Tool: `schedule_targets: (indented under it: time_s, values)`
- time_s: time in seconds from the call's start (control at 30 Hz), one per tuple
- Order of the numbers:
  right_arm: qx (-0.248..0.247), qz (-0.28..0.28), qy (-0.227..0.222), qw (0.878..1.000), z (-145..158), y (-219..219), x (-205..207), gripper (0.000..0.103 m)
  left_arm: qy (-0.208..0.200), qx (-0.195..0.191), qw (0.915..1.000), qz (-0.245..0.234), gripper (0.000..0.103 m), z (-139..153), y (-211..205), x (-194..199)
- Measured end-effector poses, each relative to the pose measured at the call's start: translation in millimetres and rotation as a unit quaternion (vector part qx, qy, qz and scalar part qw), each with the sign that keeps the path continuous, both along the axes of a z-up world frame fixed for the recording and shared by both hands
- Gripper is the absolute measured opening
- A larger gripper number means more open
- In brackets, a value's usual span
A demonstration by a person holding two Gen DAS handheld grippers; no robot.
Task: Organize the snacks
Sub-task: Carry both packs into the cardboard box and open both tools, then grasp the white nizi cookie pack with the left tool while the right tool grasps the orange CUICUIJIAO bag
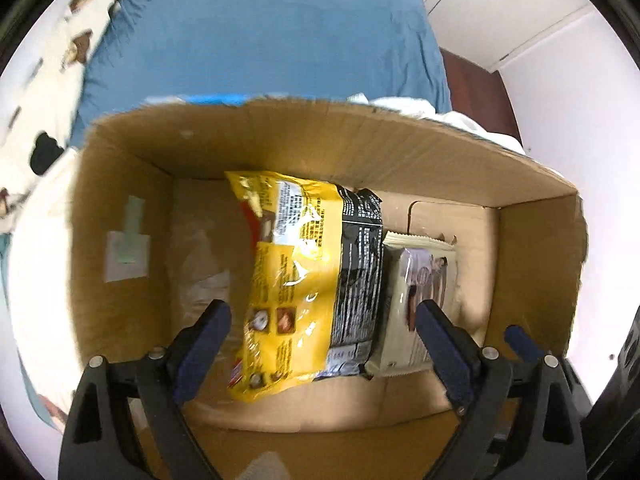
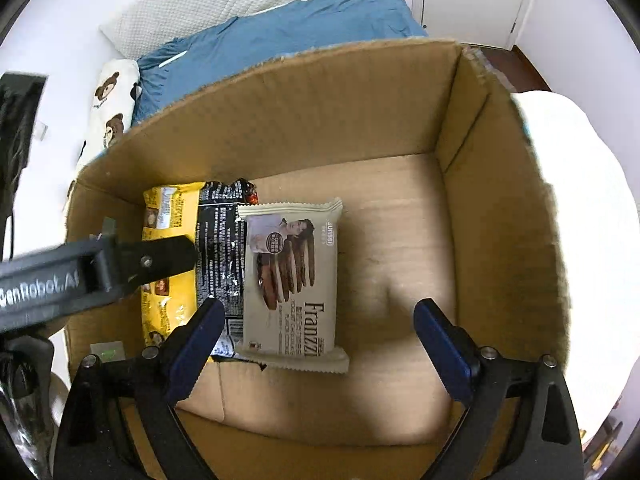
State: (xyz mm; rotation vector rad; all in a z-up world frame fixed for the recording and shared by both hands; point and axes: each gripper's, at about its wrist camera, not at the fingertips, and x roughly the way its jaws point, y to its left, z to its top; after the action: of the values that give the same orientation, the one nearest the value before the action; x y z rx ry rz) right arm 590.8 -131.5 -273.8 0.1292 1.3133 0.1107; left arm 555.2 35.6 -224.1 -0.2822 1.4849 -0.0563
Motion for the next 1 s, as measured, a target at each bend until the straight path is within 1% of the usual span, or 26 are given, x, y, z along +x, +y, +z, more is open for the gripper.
schedule_targets:
  time_s: [0.03,0.07,0.1,0.2,0.3,0.33,0.37,0.47,0.53,0.57,0.77,0.9,1.0]
  values:
    - [-0.003,0.001,-0.002,1.0,3,-1,-3,0.097,-0.01,0.011,0.9999,-0.003,0.094,7,-6,-3]
    - [-0.002,0.0,-0.003,1.0,9,0,-7,0.097,-0.017,0.018,0.9997,-0.006,0.094,9,-2,-9]
    - [0.001,-0.001,-0.005,1.0,15,-2,-11,0.097,-0.028,0.025,0.9993,-0.006,0.094,18,-4,-17]
    - [0.003,-0.001,-0.014,1.0,30,-4,-25,0.097,-0.056,0.039,0.9977,-0.008,0.094,40,-5,-43]
    - [0.003,0.002,-0.025,1.0,43,-7,-46,0.097,-0.087,0.059,0.9945,-0.011,0.094,64,1,-68]
    - [0.005,0.001,-0.03,1.0,49,-9,-55,0.097,-0.093,0.061,0.9937,-0.012,0.094,68,12,-78]
    - [0.006,0.001,-0.034,0.999,54,-11,-61,0.097,-0.098,0.063,0.9931,-0.011,0.094,69,22,-82]
    - [0.011,0.002,-0.043,0.999,66,-10,-77,0.097,-0.113,0.061,0.9918,-0.003,0.094,81,23,-102]
    - [0.004,0.009,-0.059,0.998,77,-7,-90,0.097,-0.131,0.069,0.989,-0.001,0.094,93,22,-119]
    - [-0.002,0.014,-0.069,0.997,84,-5,-98,0.097,-0.138,0.072,0.9878,0.0,0.094,88,29,-119]
    - [-0.01,0.031,-0.106,0.994,117,3,-138,0.097,-0.165,0.07,0.9836,0.015,0.094,105,37,-161]
    - [-0.01,0.035,-0.12,0.992,130,3,-162,0.097,-0.186,0.076,0.9793,0.026,0.094,118,40,-190]
    - [-0.004,0.038,-0.128,0.991,136,3,-183,0.097,-0.19,0.072,0.9785,0.033,0.094,122,44,-211]
